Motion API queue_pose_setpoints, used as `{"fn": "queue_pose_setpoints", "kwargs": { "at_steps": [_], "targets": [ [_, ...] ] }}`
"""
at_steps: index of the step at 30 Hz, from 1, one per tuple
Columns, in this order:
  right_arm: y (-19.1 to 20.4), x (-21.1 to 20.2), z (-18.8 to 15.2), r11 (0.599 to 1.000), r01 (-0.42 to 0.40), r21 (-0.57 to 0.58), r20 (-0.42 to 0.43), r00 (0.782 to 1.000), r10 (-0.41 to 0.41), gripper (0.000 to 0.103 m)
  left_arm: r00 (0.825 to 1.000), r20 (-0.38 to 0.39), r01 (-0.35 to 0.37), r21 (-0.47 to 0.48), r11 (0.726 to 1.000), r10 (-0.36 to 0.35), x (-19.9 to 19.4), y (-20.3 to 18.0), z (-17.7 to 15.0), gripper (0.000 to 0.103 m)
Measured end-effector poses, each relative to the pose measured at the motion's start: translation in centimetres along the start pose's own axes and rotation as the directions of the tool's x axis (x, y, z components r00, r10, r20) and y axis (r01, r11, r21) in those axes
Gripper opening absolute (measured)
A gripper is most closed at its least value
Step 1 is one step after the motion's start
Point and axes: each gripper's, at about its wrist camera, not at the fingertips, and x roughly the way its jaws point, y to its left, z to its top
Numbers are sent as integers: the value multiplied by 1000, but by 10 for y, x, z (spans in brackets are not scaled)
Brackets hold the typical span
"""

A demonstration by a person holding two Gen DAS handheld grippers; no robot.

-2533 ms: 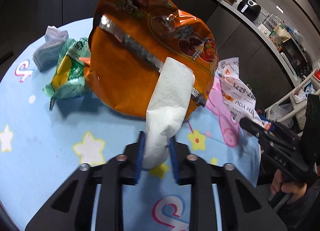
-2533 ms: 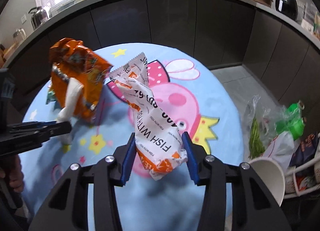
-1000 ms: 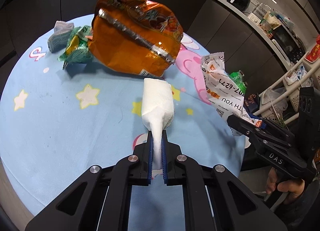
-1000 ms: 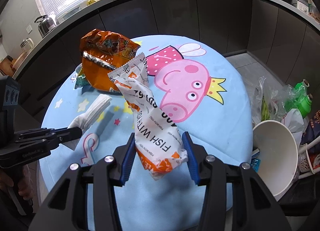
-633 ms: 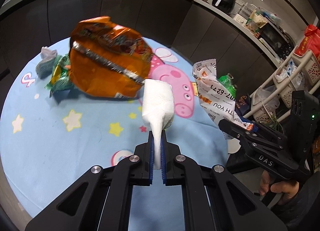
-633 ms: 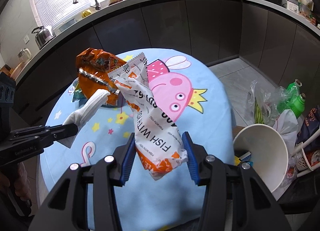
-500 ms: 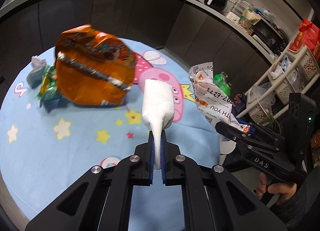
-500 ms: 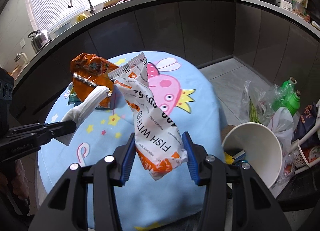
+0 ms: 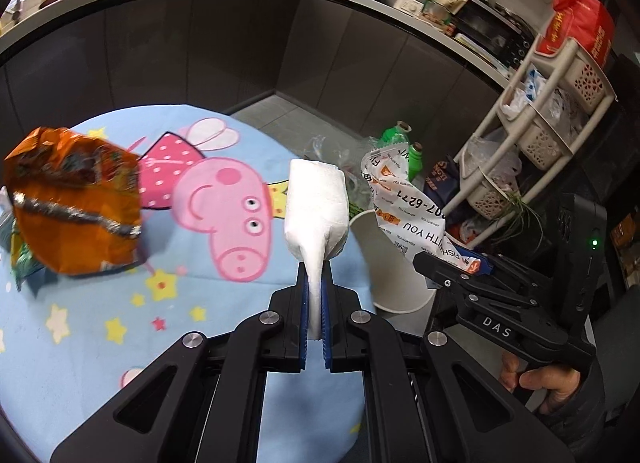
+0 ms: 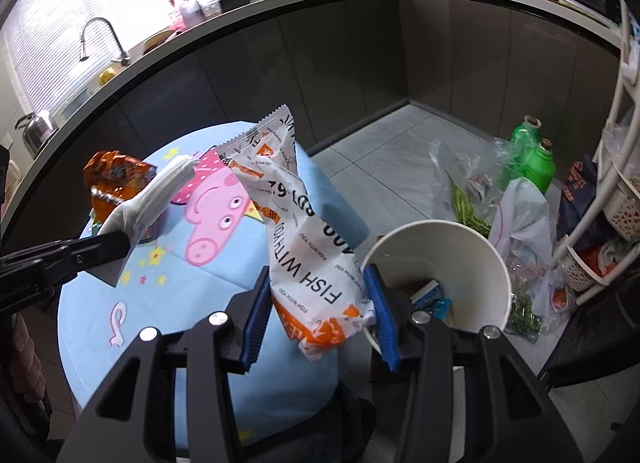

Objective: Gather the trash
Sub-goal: 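Carry the tissue and white-orange wrapper over the bin, then open both tools to drop the tissue and wrapper into the bin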

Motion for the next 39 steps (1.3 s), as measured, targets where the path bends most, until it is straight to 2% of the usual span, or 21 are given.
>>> {"fn": "queue_pose_setpoints", "kwargs": {
  "at_steps": [10,21,28,35,36,37,38,39],
  "targets": [
    [-69,-2,-18,987,63,150,-6,998,-62,46,996,-57,70,63,996,-67,43,-44,19,5],
    [-126,25,-48,956,105,272,-80,993,-86,46,980,-159,137,100,986,-120,104,-81,35,5],
    [-147,51,-56,948,127,293,-127,988,-93,47,960,-240,179,131,975,-144,143,-98,33,5],
    [-152,71,-56,951,151,268,-149,982,-114,48,944,-298,189,142,972,-140,175,-109,31,6],
    [-151,73,-56,954,160,252,-151,981,-125,55,945,-299,183,154,971,-131,178,-110,30,10],
    [-151,74,-56,956,170,239,-150,979,-136,69,947,-296,177,170,969,-121,179,-112,29,24],
    [-149,74,-56,958,181,224,-143,978,-151,74,952,-288,164,183,969,-107,179,-113,28,36],
    [-147,72,-56,960,191,202,-130,977,-167,80,962,-260,136,201,970,-81,177,-115,29,58]
  ]
}}
